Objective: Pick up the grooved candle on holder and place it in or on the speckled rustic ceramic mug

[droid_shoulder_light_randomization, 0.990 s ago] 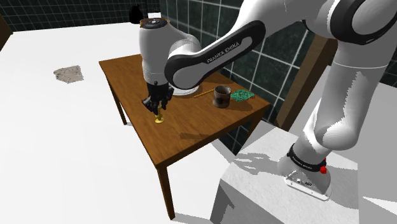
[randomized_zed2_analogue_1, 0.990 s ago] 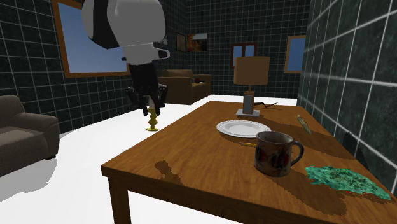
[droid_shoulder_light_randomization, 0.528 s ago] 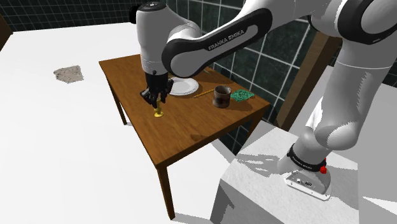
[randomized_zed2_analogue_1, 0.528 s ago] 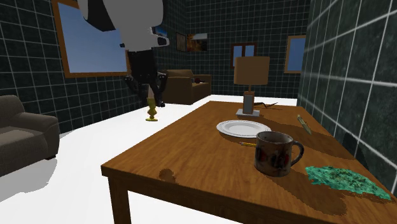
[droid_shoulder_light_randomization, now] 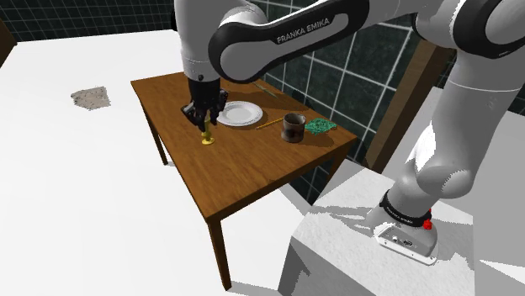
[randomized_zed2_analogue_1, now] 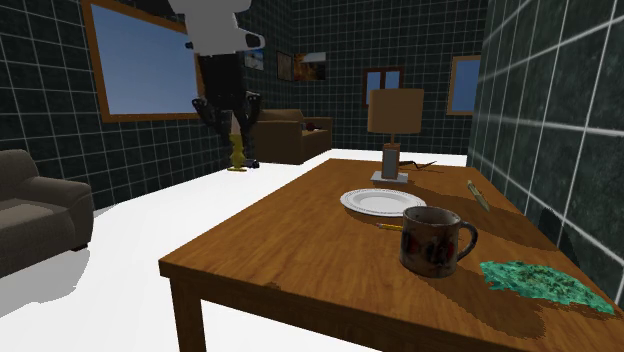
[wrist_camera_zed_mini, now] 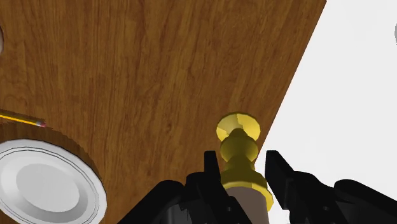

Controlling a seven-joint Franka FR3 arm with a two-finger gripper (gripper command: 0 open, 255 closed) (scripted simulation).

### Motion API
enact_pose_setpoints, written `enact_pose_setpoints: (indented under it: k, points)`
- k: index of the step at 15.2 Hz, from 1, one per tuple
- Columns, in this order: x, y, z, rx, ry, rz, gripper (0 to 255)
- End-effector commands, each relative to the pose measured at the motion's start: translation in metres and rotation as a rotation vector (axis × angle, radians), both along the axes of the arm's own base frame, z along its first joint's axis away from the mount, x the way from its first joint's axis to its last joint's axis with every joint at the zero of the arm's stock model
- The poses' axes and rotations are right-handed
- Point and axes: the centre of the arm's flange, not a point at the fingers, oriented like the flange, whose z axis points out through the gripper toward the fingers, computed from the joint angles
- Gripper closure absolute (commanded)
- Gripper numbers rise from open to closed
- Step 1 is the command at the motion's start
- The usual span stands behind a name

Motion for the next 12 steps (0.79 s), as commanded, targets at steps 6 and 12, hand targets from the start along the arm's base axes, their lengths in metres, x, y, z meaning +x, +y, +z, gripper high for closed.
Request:
enact_pose_setpoints:
  k: [6, 12]
  points:
    - [-0.010, -0.039, 0.021, 0.000, 0.000, 0.000, 255]
    - [-0.030, -0.116, 0.024, 0.000, 0.000, 0.000, 255]
